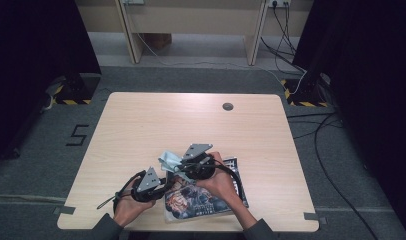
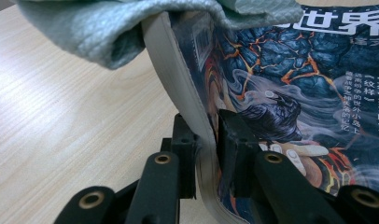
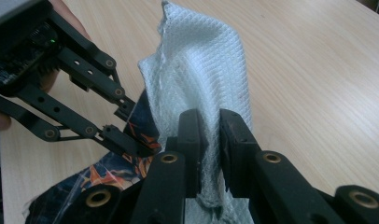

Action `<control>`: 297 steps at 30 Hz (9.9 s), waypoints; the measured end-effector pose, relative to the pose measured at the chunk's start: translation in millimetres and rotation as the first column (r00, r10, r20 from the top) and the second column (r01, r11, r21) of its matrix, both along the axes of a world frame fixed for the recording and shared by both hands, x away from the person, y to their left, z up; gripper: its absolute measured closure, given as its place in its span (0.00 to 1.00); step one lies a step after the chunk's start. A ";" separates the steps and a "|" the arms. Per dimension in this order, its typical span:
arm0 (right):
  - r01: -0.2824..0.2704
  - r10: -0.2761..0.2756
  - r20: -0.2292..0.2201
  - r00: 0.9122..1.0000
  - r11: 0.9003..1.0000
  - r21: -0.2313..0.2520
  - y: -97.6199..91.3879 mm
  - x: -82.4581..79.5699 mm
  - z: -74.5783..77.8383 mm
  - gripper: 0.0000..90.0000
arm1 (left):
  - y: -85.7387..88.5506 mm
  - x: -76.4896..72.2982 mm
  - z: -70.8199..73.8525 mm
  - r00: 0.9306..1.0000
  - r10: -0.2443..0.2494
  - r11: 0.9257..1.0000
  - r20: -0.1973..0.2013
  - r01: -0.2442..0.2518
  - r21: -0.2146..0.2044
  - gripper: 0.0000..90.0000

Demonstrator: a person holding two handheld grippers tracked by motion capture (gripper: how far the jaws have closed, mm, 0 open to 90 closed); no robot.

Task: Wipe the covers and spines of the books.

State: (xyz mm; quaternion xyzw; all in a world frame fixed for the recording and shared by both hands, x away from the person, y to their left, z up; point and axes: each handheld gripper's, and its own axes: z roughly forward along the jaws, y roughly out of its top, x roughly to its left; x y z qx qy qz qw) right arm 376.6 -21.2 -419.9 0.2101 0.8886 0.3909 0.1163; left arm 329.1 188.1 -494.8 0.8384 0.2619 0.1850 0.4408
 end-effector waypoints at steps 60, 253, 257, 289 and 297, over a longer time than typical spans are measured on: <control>0.011 -0.010 0.010 1.000 0.996 -0.087 -17.2 8.8 -1.4 0.89 | -1.0 -1.5 1.0 1.000 -0.001 1.000 0.017 0.001 0.008 0.85; 0.084 -0.087 -0.064 0.994 0.995 -0.044 -47.3 24.4 -2.4 0.89 | -14.4 -6.4 6.2 0.991 -0.017 0.997 0.136 0.006 0.081 0.82; 0.108 -0.112 -0.071 0.991 0.993 -0.050 -58.2 29.9 -7.3 0.89 | -14.1 -6.5 6.4 0.990 -0.020 0.997 0.137 0.009 0.082 0.82; 0.385 -0.405 -0.191 0.894 0.913 -0.137 -157.7 74.5 -53.1 0.89 | -13.2 -5.6 7.7 0.989 -0.021 0.997 0.145 0.009 0.081 0.81; 0.435 -0.454 -0.170 0.875 0.890 -0.135 -176.4 73.2 -47.8 0.89 | -10.4 -4.8 8.0 0.990 -0.007 0.998 0.142 -0.002 0.066 0.81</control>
